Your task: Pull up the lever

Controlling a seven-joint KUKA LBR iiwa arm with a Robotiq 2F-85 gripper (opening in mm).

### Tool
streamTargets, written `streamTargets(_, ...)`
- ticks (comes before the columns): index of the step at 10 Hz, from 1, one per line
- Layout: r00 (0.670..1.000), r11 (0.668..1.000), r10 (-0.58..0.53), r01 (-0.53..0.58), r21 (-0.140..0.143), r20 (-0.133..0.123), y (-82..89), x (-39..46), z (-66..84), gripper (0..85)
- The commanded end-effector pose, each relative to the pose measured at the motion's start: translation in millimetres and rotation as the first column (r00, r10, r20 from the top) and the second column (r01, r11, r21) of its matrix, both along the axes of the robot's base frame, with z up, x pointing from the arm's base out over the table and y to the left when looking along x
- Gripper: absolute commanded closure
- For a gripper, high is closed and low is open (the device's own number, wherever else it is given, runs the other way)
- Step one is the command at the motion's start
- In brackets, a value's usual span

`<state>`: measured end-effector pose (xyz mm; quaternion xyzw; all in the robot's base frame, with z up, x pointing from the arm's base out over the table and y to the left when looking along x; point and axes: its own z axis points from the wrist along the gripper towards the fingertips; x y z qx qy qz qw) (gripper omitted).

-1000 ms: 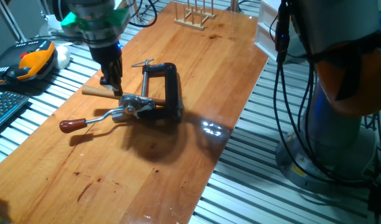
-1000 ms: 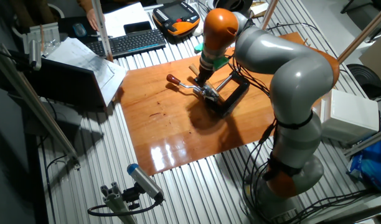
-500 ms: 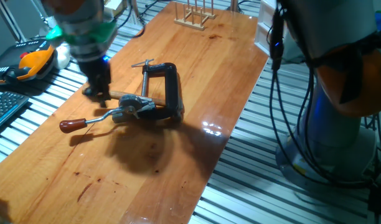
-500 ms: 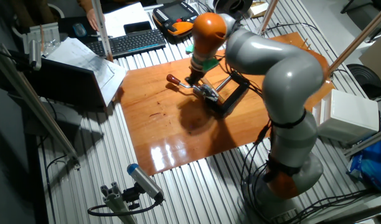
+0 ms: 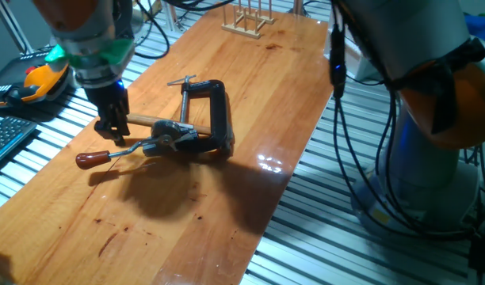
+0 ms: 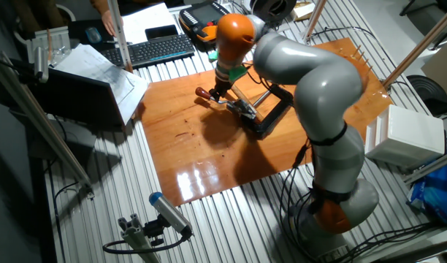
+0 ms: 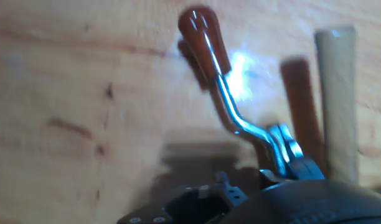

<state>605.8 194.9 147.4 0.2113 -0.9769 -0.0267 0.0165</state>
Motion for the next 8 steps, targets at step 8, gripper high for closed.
streamTargets(8, 0.999, 0.998, 0.000, 0.003, 0.068, -0.044, -0.4, 0.1, 0.1, 85.0)
